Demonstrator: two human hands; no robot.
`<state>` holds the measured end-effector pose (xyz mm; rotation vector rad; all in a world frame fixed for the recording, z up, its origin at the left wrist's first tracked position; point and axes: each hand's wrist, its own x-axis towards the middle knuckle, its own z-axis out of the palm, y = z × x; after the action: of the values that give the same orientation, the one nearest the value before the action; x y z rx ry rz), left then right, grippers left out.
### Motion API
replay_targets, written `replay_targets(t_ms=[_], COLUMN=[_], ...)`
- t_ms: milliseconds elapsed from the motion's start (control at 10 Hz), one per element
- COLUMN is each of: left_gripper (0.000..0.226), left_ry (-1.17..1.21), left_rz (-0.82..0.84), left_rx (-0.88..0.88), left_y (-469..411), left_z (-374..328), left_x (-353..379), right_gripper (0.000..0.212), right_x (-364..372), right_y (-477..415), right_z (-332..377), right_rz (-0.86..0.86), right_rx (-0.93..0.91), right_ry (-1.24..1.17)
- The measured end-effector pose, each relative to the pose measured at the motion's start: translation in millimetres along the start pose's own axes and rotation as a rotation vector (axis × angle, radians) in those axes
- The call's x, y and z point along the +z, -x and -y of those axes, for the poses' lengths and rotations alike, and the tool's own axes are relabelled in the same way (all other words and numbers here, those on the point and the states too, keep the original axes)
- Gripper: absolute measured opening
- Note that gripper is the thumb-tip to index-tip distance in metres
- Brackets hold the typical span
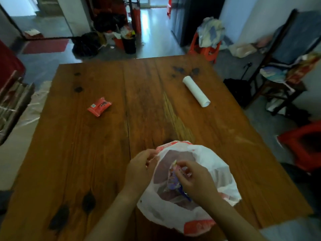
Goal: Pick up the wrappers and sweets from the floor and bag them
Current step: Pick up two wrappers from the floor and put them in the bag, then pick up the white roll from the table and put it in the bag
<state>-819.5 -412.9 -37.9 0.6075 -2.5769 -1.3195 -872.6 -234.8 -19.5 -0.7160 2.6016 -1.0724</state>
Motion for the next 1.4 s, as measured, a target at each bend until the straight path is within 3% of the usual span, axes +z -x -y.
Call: replay_targets(t_ms=[100,200,300,400,500,700,800,1100,1400], left_gripper=[0.016,0.018,0.02,0.029,0.043,0.062,0.061,0.063,0.075], left_ry=[-0.002,-0.045,-0.06,-0.1,-0.174,-0.376,-0.466,-0.537,-0.556], left_rz=[0.05,0.122,0.21,0.269,0.311,0.284,0.298,0.609,0.855], left_rx=[0.014,0.068,0.089,0.118,0.191,0.386,0.53,0.614,0.901], left_y=[-12,-23,-26,-27,-22,9,28,116,210], left_z=[11,20,25,23,10,-24,-44,-131,-233], left_x=[-1,-3,-4,-8,-11,-2,17,145,308], right_gripper=[0.02,0.025,0.044,0.055,0.048,0.049,0.058,0.063,0.062], right_x=[25,50,36,27,16,-12,-29,-116,-195], right_y=[-18,-20,-12,-9,9,68,106,242,390], right_z=[11,-16,4,9,12,4,-13,-98,-188], right_rz=[0.019,-0.107,-0.08,0.029,0.071,0.044,-0.012,-0.214,-0.423], right_rx=[-0.028,-0.105,0.194,0.277,0.359,0.346,0.358,0.537,0.787], right_ry=[-0.01,-0.06,0.19,0.155,0.185,0.176,0.212,0.185,0.19])
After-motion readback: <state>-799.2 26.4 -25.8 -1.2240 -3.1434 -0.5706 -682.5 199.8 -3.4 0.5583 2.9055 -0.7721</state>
